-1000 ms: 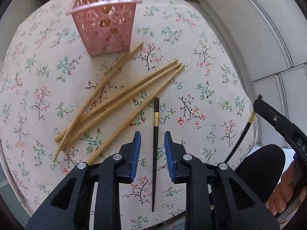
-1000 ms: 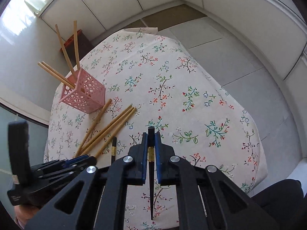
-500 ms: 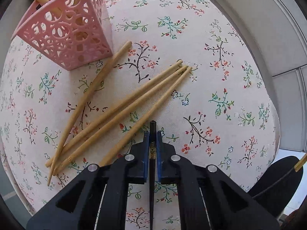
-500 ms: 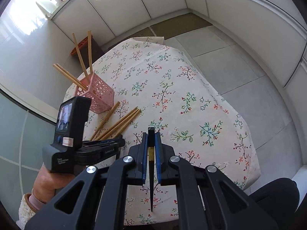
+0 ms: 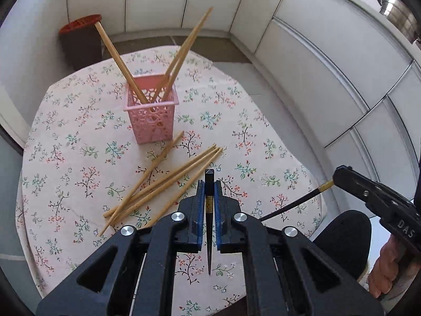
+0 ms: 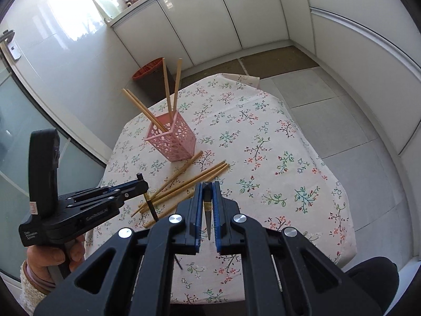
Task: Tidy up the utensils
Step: 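Lift both black chopsticks and carry them over the pink basket, then open the left tool then the right tool to drop the black chopsticks in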
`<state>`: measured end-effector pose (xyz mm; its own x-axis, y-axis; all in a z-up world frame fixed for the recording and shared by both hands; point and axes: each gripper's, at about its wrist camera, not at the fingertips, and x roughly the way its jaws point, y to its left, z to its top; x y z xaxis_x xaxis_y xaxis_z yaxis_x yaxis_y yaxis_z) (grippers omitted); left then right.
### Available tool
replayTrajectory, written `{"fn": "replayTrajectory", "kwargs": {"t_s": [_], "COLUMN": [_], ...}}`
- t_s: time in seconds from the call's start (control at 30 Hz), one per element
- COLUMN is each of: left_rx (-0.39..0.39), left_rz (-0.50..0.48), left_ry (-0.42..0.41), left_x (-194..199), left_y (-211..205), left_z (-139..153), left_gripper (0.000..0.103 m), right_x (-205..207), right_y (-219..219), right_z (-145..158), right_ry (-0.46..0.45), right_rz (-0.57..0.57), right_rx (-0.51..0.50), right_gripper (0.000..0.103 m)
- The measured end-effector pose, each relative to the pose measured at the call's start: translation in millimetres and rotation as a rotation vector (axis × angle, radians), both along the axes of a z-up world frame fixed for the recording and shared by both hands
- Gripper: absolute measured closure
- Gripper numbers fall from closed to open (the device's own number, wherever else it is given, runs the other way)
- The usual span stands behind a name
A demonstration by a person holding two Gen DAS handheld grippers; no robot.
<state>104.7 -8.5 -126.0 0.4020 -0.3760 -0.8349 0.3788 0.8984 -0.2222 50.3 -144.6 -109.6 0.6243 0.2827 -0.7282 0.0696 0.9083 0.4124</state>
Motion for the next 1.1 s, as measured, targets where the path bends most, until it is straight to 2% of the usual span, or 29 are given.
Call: {"fn": "replayTrajectory", "kwargs": {"t_s": [0.17,0.4,0.7,0.87,1.1], "left_rx": [-0.057,-0.106,-0.094,-0.056,0.005], "left_rz": [0.052,0.137,0.216,0.231,0.260], "left_ry": [-0.115,-0.270,-0.408,-0.423,-0.348], "left_x": [-9,-10,21,47,90], "left_y": [16,40,48,39,34], "left_z": [37,100,158,158,117], "left_gripper": [0.097,0.097,0.097,0.097,0.097], "right_x": [-3,4,33,52,81], "right_y": [4,-3,4,10,15], "right_z": [22,70,121,131,128], "right_ry": [-0.038,-0.128,-0.254,-0.283,-0.273], "right_rz": [0.011,0.007,0.028,0.039,0.040], "right_rx": [0.007,0.048,0.040,0.035,0.027], "right_gripper": [0.096,0.096,0.096,0.096,0.096]}}
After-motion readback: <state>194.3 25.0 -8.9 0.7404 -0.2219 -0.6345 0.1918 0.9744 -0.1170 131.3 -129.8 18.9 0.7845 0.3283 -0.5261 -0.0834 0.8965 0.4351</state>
